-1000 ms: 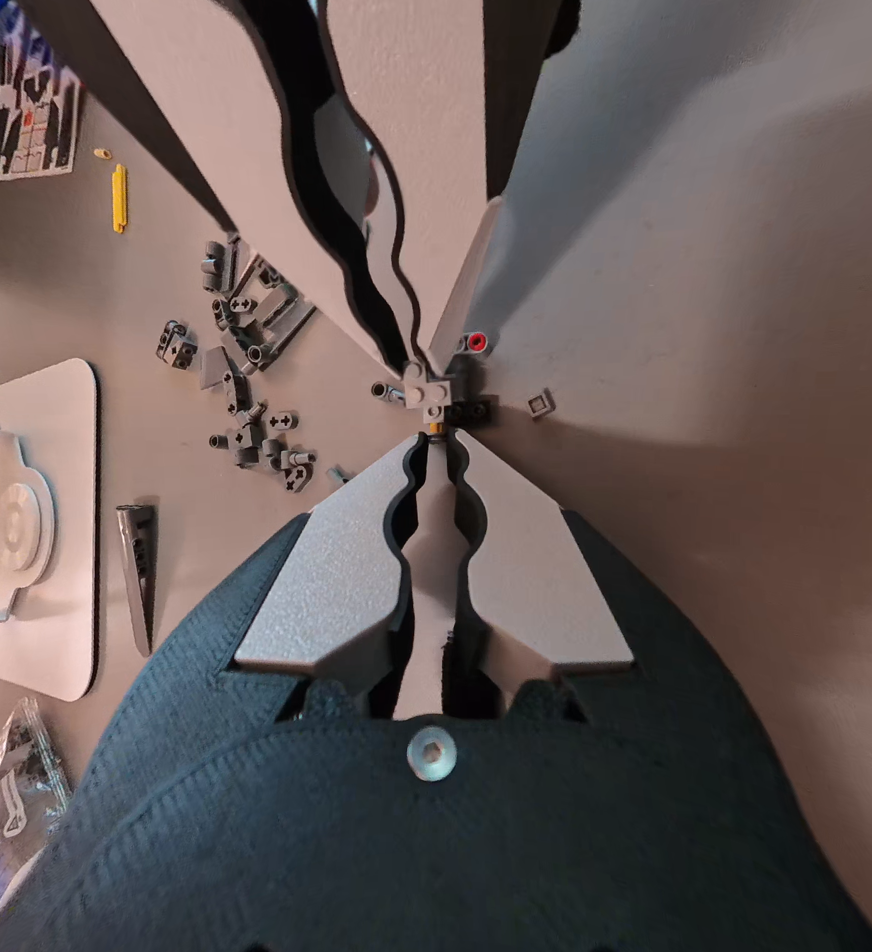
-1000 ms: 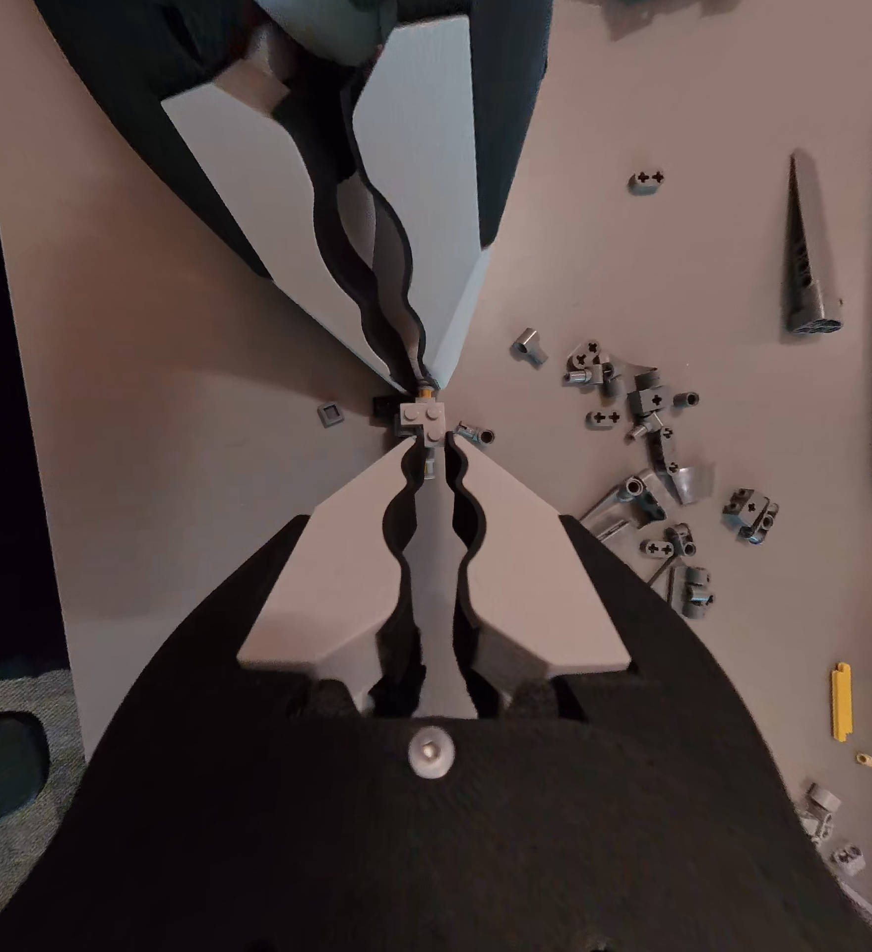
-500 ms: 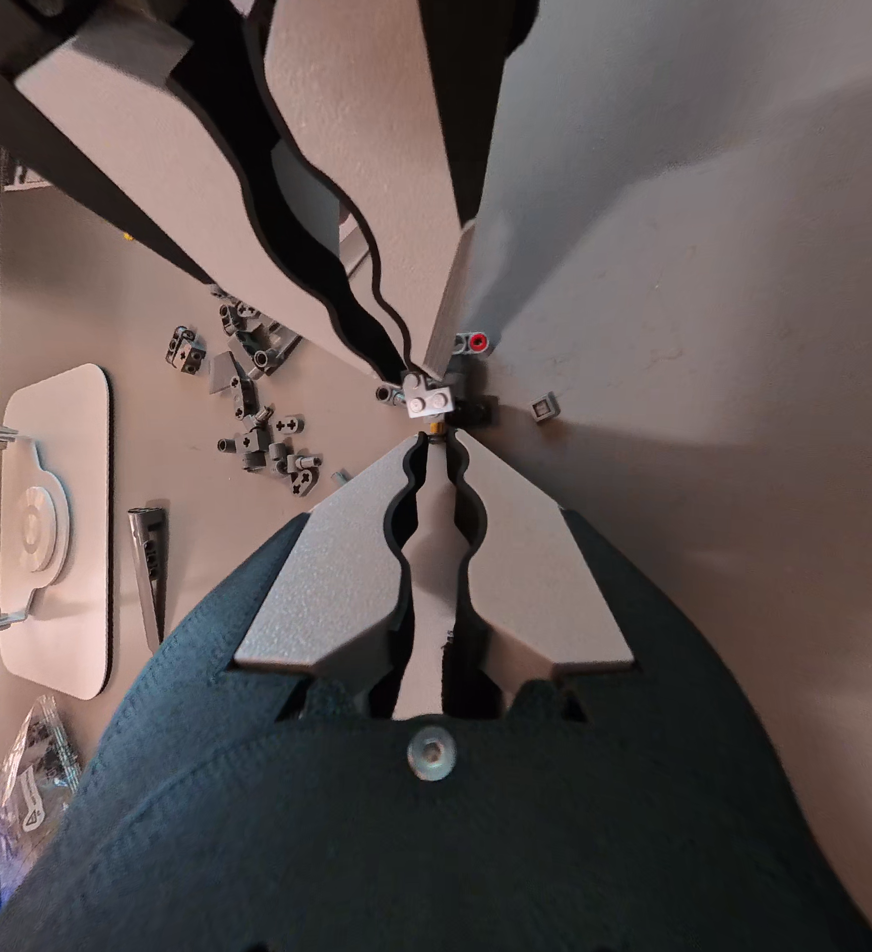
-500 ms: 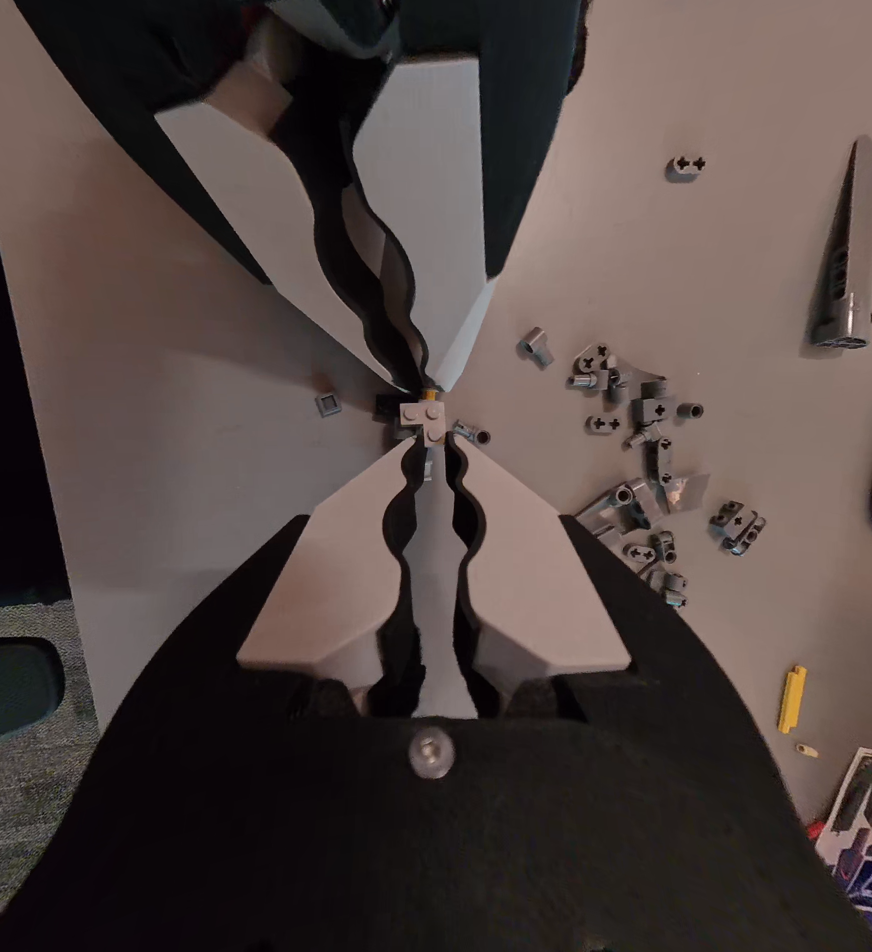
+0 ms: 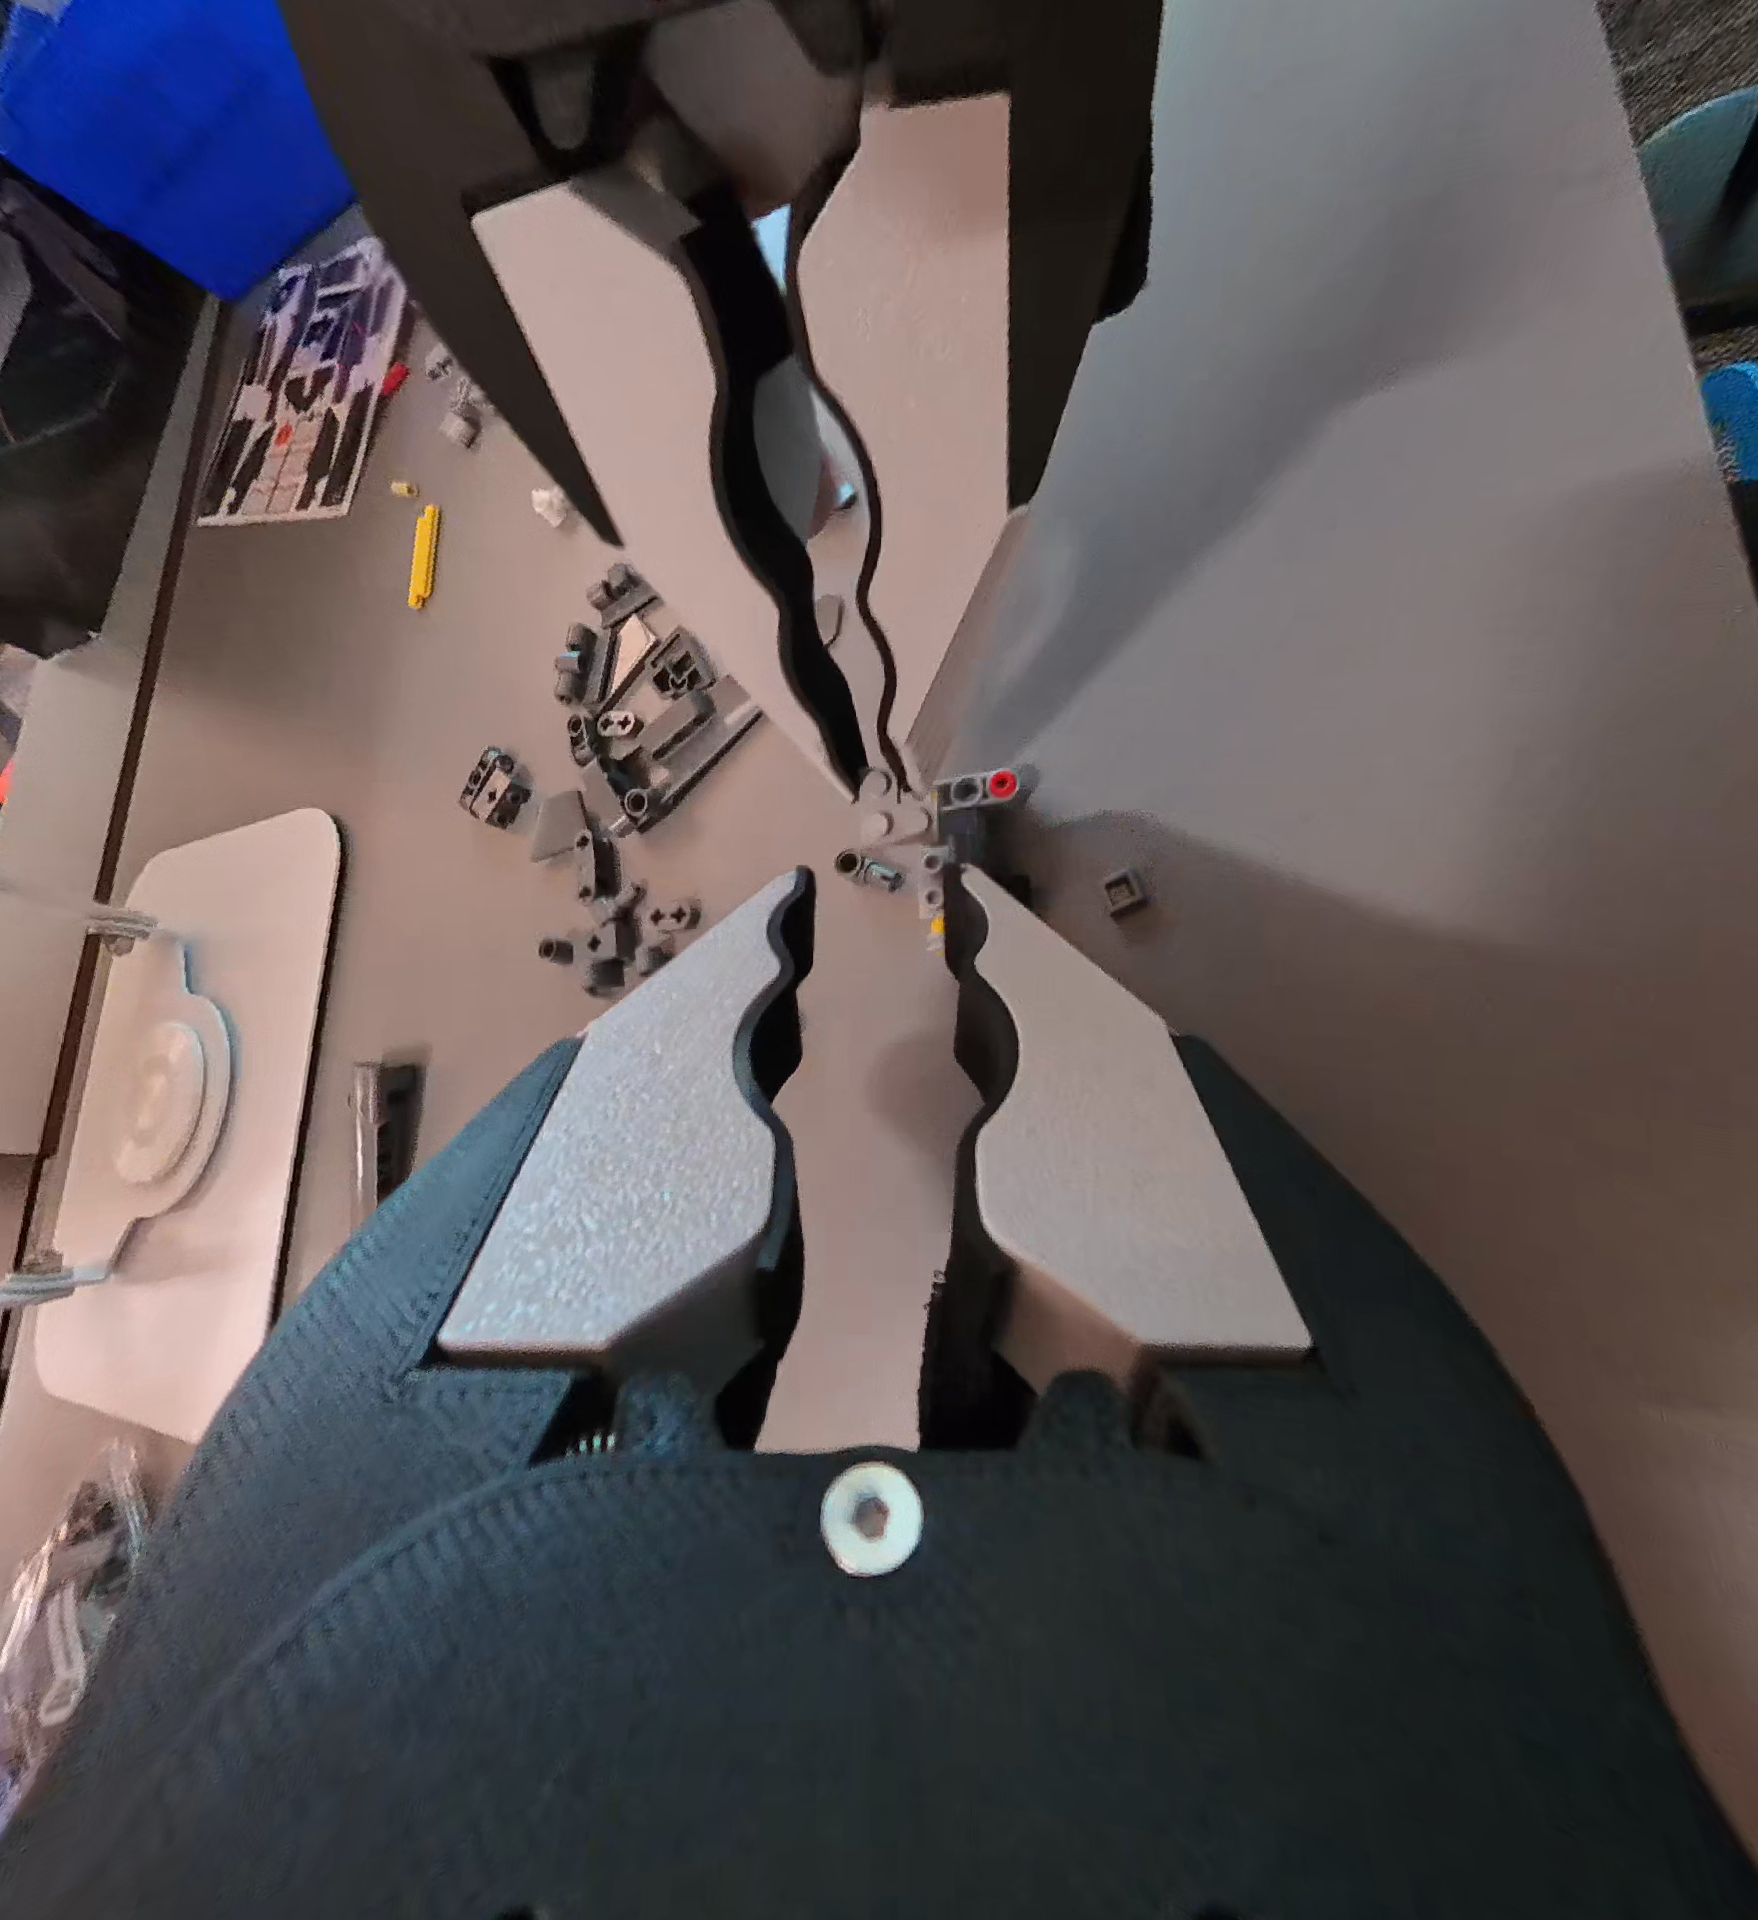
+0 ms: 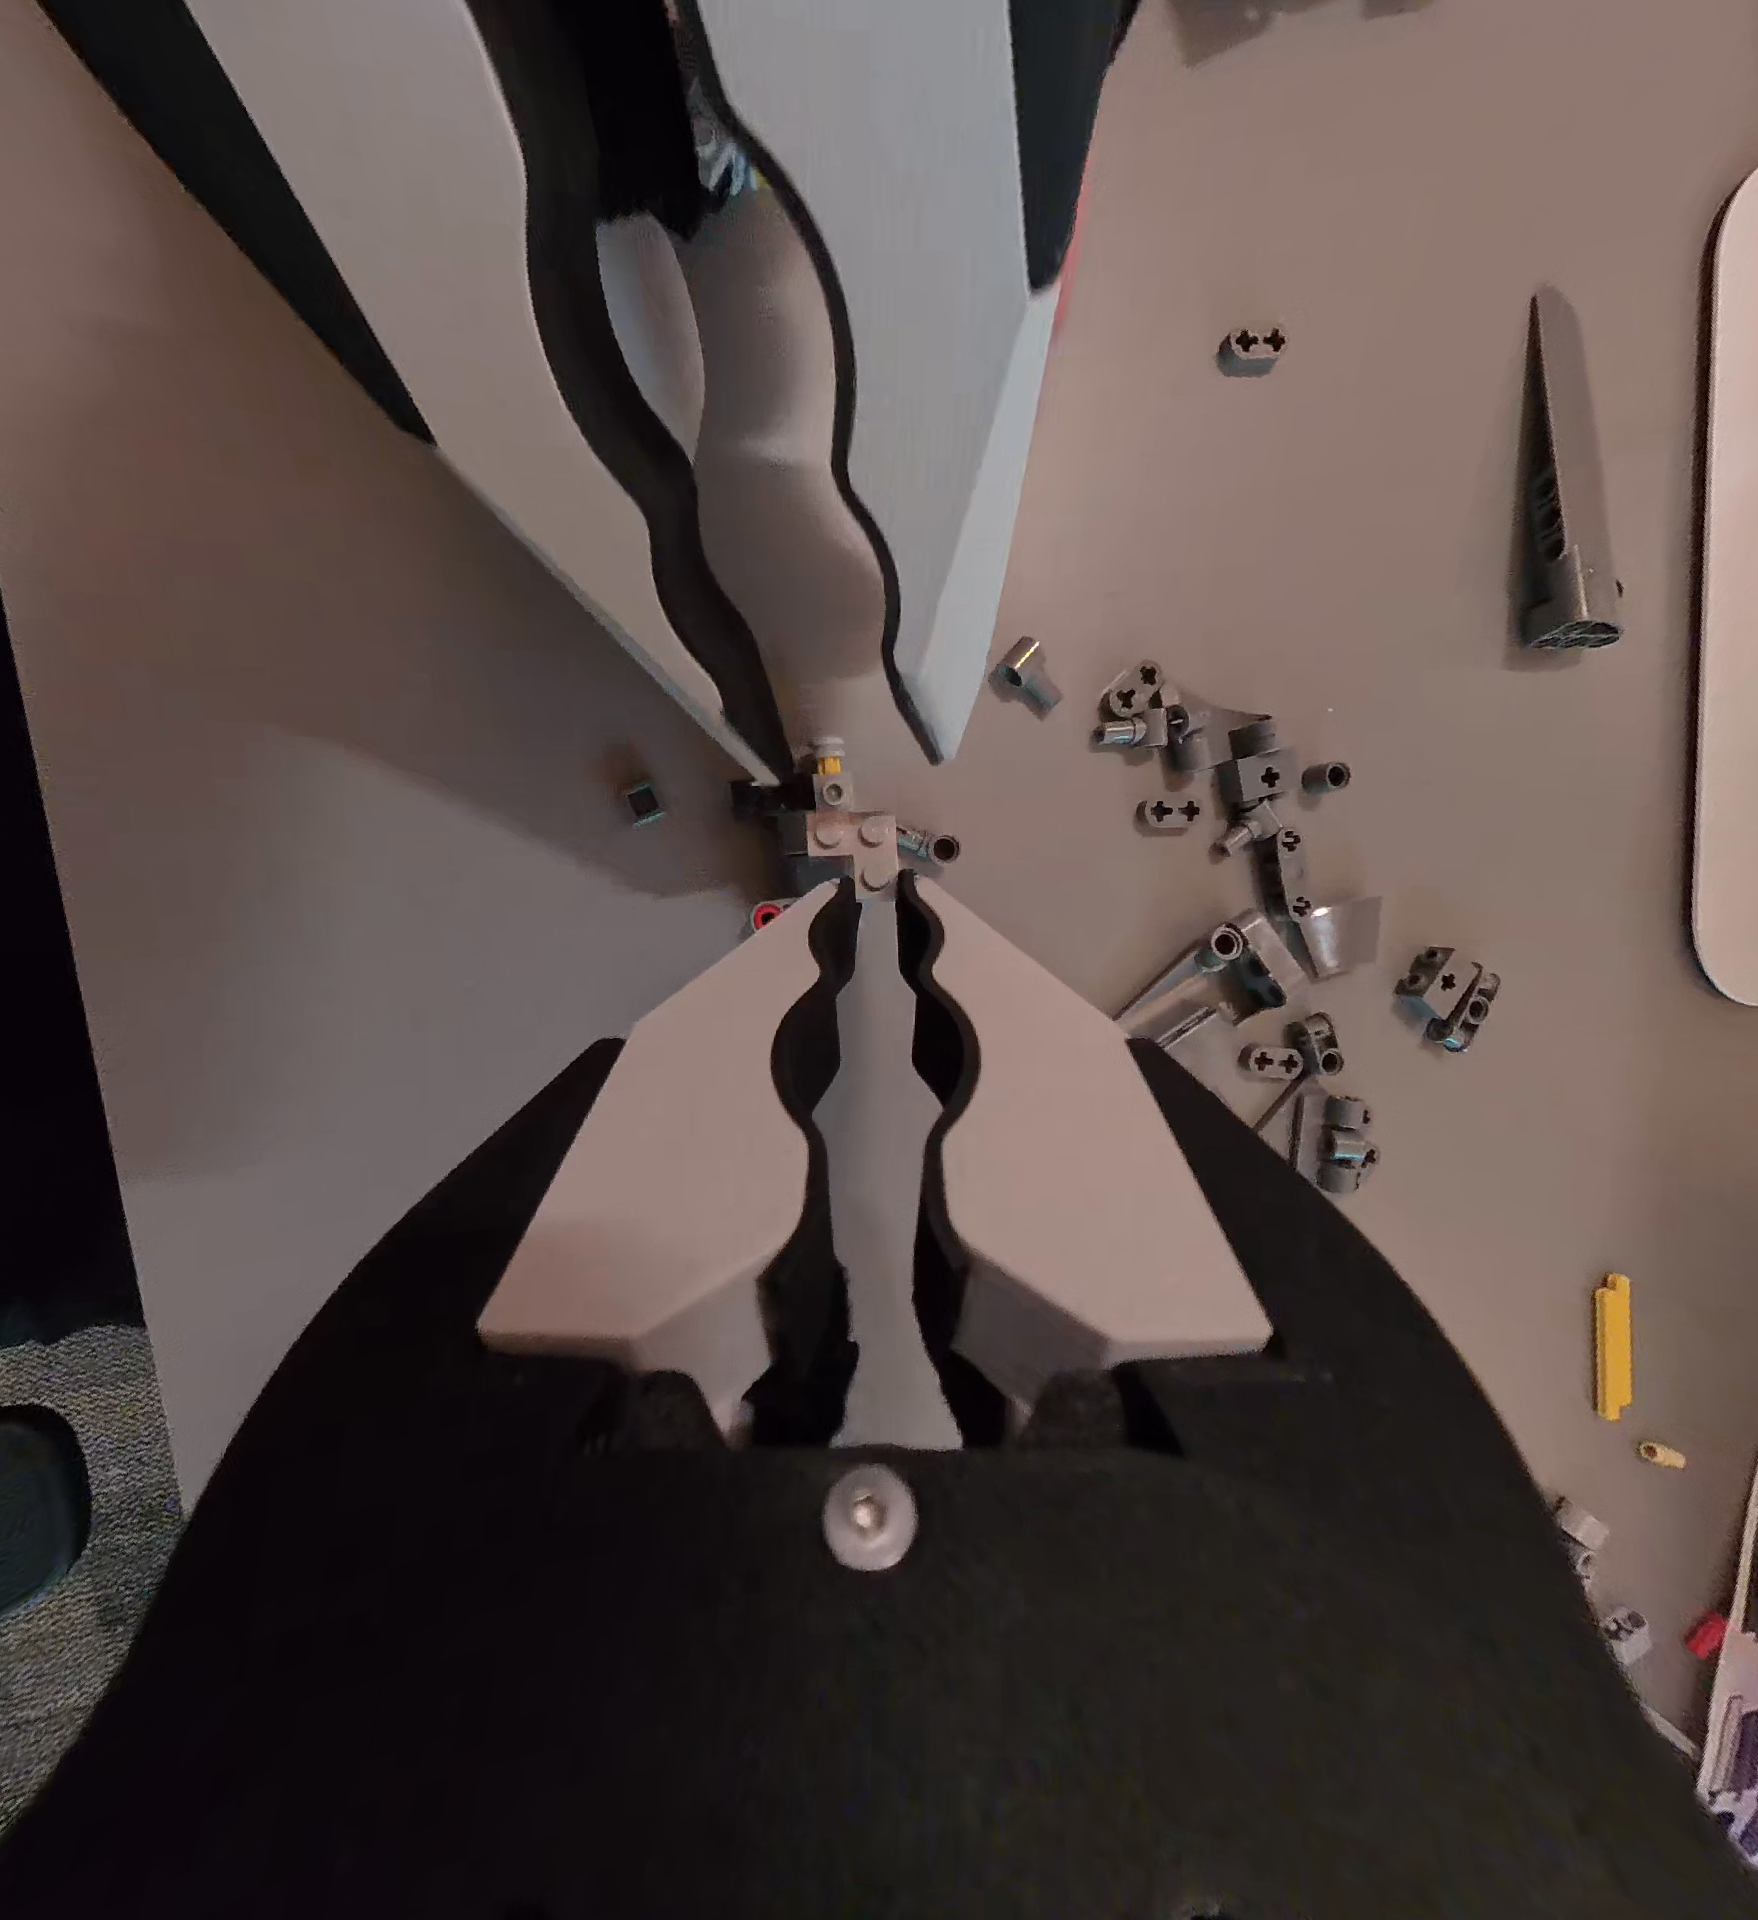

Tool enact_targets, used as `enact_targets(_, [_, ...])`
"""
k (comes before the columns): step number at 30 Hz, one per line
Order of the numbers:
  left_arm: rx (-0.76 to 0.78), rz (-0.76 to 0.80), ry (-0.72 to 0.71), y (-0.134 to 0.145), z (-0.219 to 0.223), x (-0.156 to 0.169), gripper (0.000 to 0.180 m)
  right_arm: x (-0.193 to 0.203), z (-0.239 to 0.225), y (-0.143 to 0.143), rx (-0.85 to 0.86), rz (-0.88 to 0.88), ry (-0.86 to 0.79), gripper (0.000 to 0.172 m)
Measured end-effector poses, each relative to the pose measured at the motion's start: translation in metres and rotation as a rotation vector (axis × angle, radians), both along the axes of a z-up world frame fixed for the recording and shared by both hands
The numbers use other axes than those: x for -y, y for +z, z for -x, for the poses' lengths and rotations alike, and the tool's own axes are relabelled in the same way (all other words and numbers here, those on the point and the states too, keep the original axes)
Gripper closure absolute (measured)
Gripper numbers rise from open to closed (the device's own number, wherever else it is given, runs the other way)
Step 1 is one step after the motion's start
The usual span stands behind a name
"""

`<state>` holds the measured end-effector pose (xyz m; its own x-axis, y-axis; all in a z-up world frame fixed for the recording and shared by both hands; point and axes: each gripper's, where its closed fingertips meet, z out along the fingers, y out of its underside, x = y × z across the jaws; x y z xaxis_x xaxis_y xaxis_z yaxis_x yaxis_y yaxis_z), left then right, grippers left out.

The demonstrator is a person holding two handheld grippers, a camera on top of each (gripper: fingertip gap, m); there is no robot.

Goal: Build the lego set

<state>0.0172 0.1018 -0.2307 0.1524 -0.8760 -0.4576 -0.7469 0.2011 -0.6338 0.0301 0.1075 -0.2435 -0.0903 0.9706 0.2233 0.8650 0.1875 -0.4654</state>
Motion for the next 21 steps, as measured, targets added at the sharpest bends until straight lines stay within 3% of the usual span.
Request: enact_targets(21, [-0.025, -0.011, -0.028, -0.0037, -0.006, 0.0021, 0.166, 0.0023, 0.008, 0.0039, -0.017, -0.037, 0.026, 0.167])
